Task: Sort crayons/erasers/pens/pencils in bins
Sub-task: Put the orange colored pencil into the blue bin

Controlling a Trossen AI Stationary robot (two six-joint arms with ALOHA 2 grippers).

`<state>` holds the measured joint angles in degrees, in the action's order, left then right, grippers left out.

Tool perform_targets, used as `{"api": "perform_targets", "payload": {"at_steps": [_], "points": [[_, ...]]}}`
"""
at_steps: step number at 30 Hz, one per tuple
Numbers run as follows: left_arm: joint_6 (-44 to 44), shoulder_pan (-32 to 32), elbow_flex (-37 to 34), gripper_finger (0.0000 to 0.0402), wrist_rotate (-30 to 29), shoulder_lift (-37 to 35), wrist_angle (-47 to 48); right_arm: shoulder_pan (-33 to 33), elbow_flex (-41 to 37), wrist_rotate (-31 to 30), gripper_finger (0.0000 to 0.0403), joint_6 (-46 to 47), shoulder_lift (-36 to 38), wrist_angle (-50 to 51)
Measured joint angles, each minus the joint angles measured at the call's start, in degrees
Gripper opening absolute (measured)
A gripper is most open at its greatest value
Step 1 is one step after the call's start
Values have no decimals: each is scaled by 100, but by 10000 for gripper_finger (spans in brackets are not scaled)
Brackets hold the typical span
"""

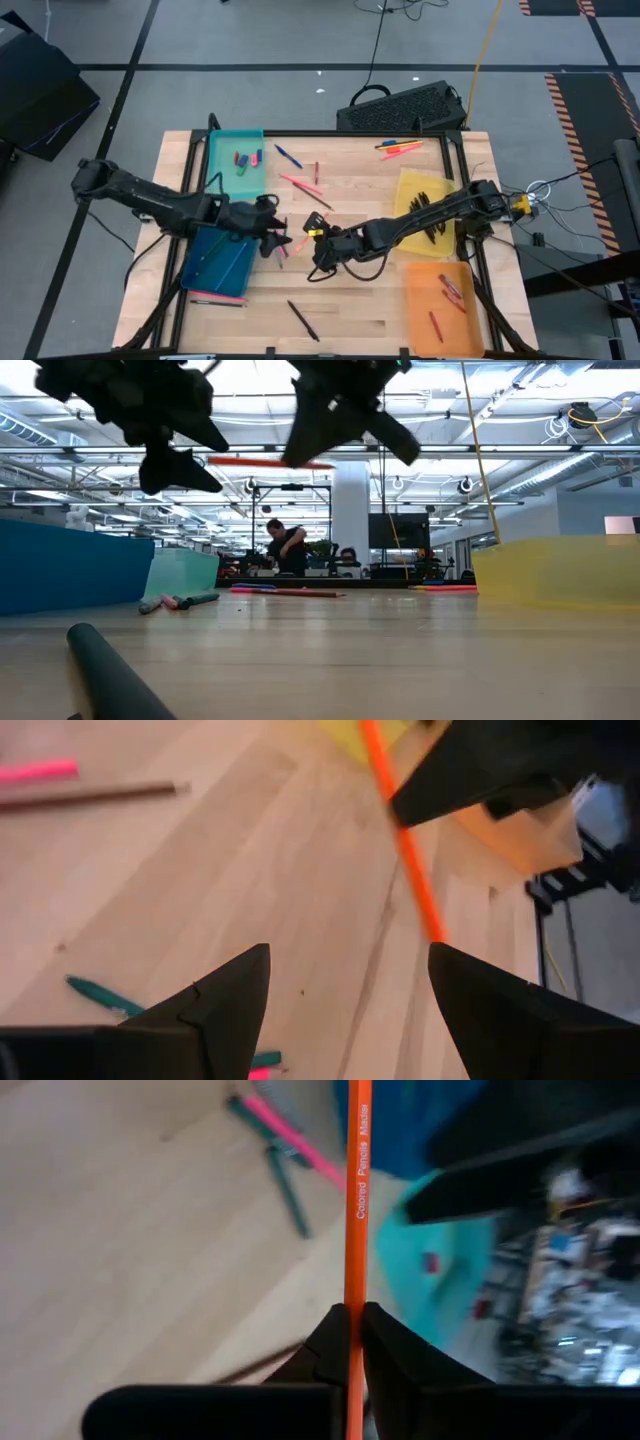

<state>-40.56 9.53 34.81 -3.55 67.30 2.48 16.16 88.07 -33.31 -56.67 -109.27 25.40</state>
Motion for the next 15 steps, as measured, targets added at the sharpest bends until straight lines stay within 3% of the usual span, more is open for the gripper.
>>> {"api": "perform_targets", "payload": {"at_steps": [5,11,15], "points": [[-66,-361,-4,273,724,447,-145,-168,4,-120,11,-708,0,-638],[-216,-432,-4,273,1504,886,-1078,-258,4,-113,8,-854,2,-540],[-330,-519,-4,273,1596,892,-952,-179,4,-119,8,-874,0,-500]]}}
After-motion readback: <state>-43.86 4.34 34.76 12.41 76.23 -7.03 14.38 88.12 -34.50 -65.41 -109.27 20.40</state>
